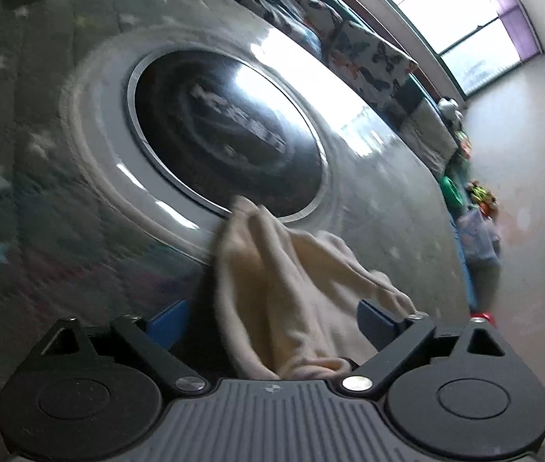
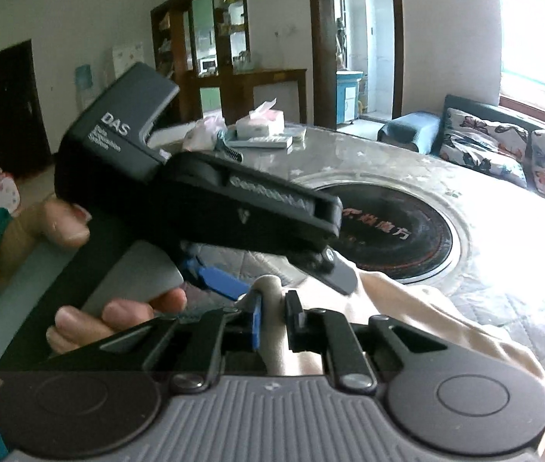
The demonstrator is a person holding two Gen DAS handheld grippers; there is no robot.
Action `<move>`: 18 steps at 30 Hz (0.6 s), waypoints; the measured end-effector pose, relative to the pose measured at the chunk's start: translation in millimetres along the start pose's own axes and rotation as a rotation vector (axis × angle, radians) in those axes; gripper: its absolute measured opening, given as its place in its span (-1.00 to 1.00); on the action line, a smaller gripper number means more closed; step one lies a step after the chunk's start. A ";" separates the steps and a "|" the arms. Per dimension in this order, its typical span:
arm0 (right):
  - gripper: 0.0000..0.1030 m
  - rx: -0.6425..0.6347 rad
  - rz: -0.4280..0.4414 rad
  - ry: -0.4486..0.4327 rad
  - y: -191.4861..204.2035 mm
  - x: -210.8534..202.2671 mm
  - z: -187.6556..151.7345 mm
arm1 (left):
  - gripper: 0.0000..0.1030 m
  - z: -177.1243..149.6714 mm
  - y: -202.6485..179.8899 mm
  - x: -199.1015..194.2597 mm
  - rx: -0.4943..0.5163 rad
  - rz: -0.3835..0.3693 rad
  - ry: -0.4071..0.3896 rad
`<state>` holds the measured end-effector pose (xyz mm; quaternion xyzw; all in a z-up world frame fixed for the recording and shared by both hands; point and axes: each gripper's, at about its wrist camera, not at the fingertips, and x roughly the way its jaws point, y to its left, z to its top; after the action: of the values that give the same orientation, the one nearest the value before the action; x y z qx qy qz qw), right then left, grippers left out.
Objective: Fold clothes
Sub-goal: 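Close the right gripper on the sweatshirt edge while the left gripper grasps it too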
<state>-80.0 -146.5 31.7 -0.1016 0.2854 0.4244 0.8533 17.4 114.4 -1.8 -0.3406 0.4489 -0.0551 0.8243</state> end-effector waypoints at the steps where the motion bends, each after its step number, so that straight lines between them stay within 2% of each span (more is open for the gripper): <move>1: -0.79 0.003 0.003 -0.003 -0.8 -1.6 -0.8 | 0.71 -0.4 -2.2 1.6 -0.002 -0.002 0.004; 5: -0.80 0.016 0.013 -0.013 -3.8 -8.1 -4.2 | 0.33 0.6 -4.7 6.4 -0.029 -0.014 0.013; 6: -0.80 0.019 0.015 -0.015 -4.5 -9.8 -5.0 | 0.16 1.0 -4.4 7.3 -0.037 -0.015 0.016; 7: -0.80 0.022 0.018 -0.018 -5.3 -11.4 -5.9 | 0.07 1.0 -3.8 8.3 -0.042 -0.013 0.020; 9: -0.80 0.026 0.022 -0.019 -6.7 -12.9 -7.3 | -0.29 1.4 -2.0 10.2 -0.048 -0.010 0.025; 11: -0.80 0.023 0.024 -0.017 -7.7 -11.1 -7.4 | -0.45 1.5 -0.9 11.9 -0.049 -0.009 0.029; 15: -0.74 0.047 0.024 -0.013 -12.7 -14.4 -11.2 | -0.59 1.0 1.8 11.6 -0.045 -0.007 0.029; 18: -0.67 0.068 0.021 -0.012 -17.2 -19.0 -14.5 | -0.61 -1.7 6.3 10.1 -0.041 -0.016 0.031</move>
<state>-81.4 -175.8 29.6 -0.0670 0.2957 0.4237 0.8535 20.7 114.3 -13.3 -0.3599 0.4597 -0.0578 0.8098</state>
